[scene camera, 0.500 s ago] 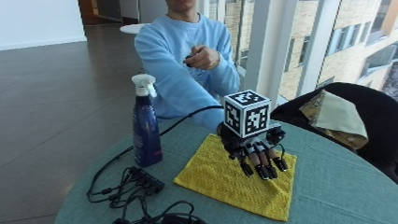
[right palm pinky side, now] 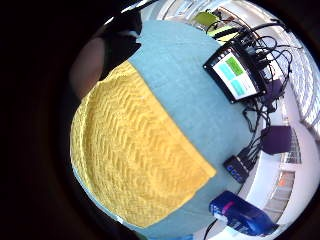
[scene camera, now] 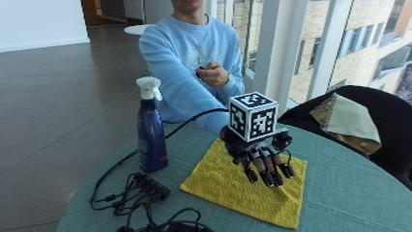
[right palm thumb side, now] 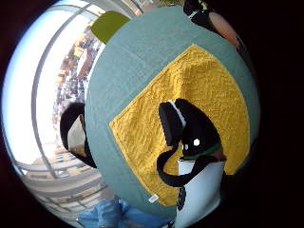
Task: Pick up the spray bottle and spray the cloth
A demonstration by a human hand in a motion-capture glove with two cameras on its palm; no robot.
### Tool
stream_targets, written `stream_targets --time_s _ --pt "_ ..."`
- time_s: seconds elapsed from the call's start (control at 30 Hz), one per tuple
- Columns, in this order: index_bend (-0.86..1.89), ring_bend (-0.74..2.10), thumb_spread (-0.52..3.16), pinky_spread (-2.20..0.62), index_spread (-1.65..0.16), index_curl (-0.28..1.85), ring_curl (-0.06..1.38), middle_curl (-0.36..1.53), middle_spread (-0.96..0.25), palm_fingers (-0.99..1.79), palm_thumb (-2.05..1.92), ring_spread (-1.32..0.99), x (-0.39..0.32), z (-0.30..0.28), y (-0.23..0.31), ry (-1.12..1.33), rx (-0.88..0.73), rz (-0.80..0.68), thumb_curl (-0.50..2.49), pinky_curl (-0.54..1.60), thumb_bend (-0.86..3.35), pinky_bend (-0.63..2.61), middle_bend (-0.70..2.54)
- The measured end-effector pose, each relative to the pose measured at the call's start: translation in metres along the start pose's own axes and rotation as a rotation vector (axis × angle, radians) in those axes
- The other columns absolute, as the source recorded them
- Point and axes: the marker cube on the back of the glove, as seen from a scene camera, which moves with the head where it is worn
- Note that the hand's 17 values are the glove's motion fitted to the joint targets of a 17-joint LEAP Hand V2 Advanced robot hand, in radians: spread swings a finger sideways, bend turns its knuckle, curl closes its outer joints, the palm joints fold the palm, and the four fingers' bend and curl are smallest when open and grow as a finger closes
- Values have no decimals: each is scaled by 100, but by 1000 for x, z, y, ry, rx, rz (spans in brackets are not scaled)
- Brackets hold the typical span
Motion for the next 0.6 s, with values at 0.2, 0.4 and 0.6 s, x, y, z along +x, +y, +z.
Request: stream_targets --time_s 0.2,0.4,0.6 --pt "21 18 108 20 -38 27 15 24 -2 51 58 4 5 -3 0 6 1 8 18 23 26 30 26" --pt "19 17 113 21 -39 30 16 27 -2 51 60 4 6 -2 1 25 2 3 20 25 22 28 24" --pt "18 18 115 21 -39 31 16 29 -2 51 62 4 13 -6 5 51 -1 -3 22 26 19 28 23"
